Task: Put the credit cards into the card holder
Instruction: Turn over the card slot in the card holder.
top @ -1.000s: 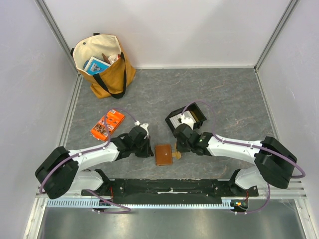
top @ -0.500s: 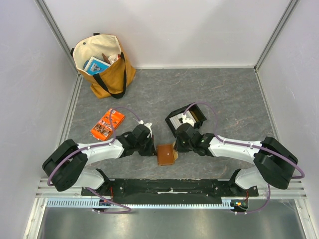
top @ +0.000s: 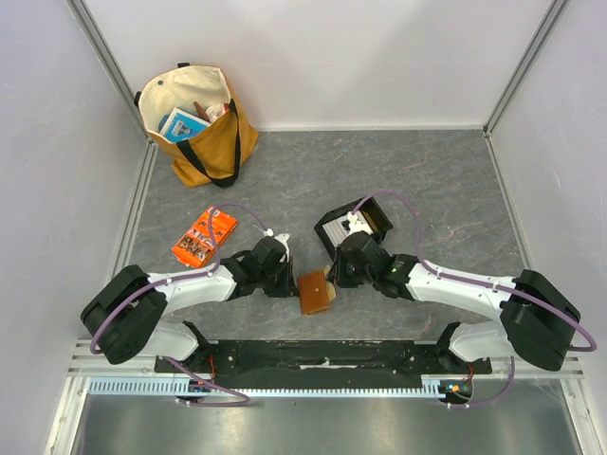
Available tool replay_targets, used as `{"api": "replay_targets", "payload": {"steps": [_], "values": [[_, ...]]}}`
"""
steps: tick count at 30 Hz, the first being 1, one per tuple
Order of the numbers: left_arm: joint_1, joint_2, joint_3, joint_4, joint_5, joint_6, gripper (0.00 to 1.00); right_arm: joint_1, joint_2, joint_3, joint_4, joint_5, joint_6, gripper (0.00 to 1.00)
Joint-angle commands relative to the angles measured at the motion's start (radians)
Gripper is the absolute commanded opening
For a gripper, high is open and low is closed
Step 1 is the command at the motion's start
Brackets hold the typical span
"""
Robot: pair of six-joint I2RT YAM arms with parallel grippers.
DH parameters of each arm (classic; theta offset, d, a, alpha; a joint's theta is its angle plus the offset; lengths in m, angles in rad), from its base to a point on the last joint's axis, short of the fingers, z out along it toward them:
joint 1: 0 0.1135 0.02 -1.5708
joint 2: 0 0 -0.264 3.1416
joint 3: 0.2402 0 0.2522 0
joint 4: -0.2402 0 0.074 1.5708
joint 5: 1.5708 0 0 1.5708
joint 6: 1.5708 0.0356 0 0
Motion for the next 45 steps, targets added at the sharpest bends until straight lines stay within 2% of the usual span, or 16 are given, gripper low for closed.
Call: {"api": "replay_targets", "payload": {"steps": [1,8,20,28,29,31,34,40,45], "values": [[-0.005,0.019,0.036,0.007,-0.021,0.003,0.02,0.005,-0.003,0.042,0.071,-0.117,0.006,0.00],[-0.007,0.008,0.051,-0.011,-0.041,0.005,0.02,0.004,0.006,0.064,0.080,-0.150,0.003,0.00],[-0.007,0.002,0.066,-0.019,-0.037,0.016,0.02,0.004,0.054,0.147,-0.090,-0.131,-0.047,0.00],[-0.007,-0.019,0.063,-0.025,-0.052,0.010,0.02,0.013,0.092,0.151,-0.034,-0.171,-0.047,0.00],[-0.007,-0.032,0.063,-0.031,-0.064,0.005,0.05,0.015,0.092,0.156,-0.030,-0.170,-0.046,0.00],[-0.002,-0.058,0.063,-0.046,-0.084,-0.003,0.19,0.019,0.089,0.159,-0.021,-0.170,-0.043,0.00],[0.002,-0.098,0.060,-0.063,-0.092,-0.010,0.25,0.022,0.088,0.151,0.006,-0.178,-0.024,0.00],[0.048,-0.173,0.011,-0.097,-0.097,-0.039,0.31,0.035,0.097,0.118,0.103,-0.212,0.033,0.00],[0.099,-0.226,-0.052,-0.091,-0.071,-0.073,0.37,0.058,0.127,0.139,0.118,-0.226,0.039,0.00]]}}
